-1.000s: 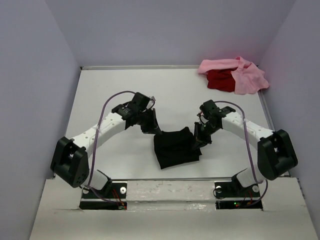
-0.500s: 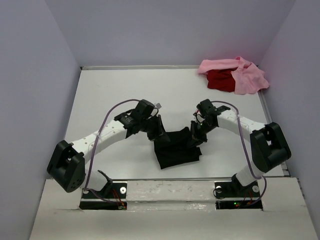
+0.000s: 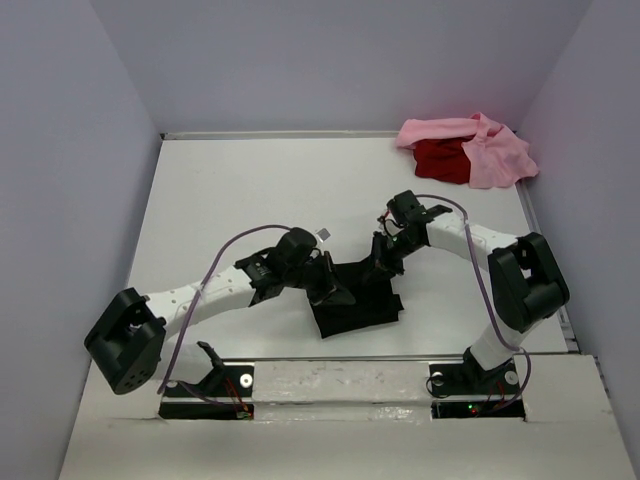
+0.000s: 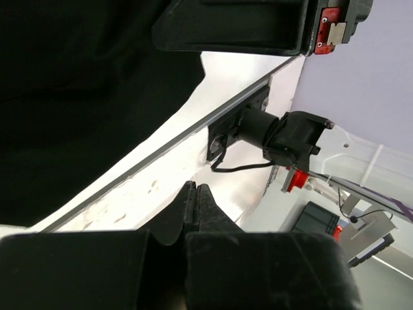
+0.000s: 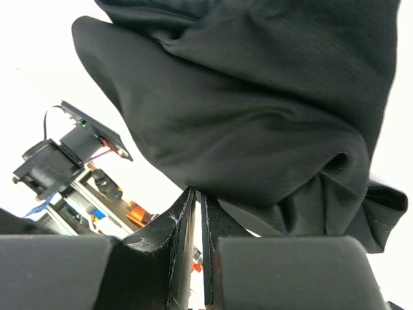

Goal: Fold and stack the t-shirts
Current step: Fold the tshirt

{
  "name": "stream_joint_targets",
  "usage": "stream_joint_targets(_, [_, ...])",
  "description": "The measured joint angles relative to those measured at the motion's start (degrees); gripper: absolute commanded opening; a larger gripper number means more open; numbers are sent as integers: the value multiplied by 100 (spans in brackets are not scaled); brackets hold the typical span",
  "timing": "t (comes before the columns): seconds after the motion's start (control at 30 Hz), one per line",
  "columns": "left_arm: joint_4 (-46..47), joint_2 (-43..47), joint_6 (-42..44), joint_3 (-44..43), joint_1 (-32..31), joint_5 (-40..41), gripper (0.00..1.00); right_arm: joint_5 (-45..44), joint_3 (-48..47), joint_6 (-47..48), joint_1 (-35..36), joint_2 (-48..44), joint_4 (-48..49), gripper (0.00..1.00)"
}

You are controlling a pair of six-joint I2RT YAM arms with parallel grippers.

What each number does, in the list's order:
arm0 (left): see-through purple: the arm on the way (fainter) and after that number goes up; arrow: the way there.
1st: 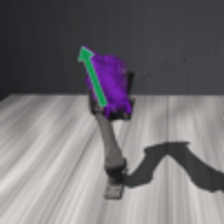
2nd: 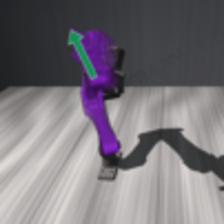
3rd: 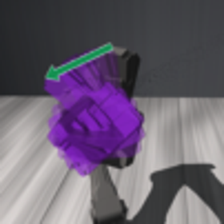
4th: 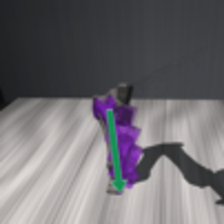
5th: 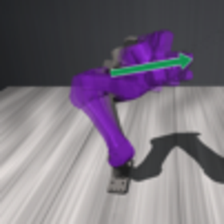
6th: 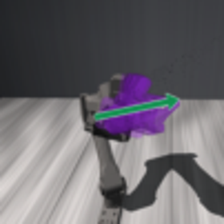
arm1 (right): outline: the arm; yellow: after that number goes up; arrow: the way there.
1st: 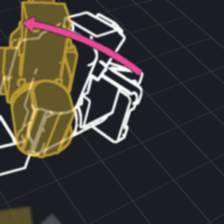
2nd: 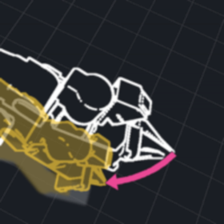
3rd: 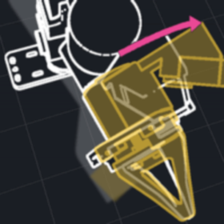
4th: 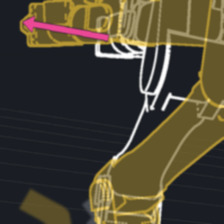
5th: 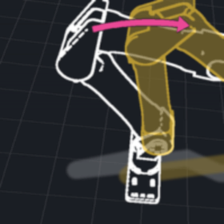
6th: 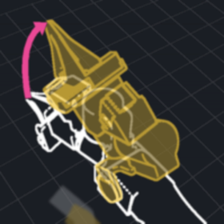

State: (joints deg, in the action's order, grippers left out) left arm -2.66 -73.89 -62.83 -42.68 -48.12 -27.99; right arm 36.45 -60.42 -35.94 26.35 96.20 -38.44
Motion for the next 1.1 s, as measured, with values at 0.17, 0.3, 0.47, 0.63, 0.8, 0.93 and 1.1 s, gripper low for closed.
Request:
stream_joint_targets(0.17, [883, -291, -326, 256, -271, 149, 0, 26, -61, -17, 0, 0, 20, 13])
stream_joint_targets(0.3, [1478, -656, -514, 516, -332, 201, 0, 28, -61, -33, 0, 0, 22, 13])
stream_joint_targets(0.47, [1757, -1027, -525, 634, -328, 374, 0, 63, -61, -55, 0, 0, 20, 13])
stream_joint_targets(0.63, [1961, -1375, -481, 634, -328, 531, 0, 107, -61, -129, 9, 0, 26, 13])
stream_joint_targets(0.8, [2146, -1912, -411, 632, -328, 575, 0, 164, -61, -293, 118, -7, 109, 14])
stream_joint_targets(0.93, [2312, -2111, -389, 555, -328, 540, 0, 225, -50, -437, 293, -9, 201, 14])
stream_joint_targets(1.1, [2385, -2184, -361, 511, -328, 544, 0, 240, 83, -546, 413, -17, 343, 13])
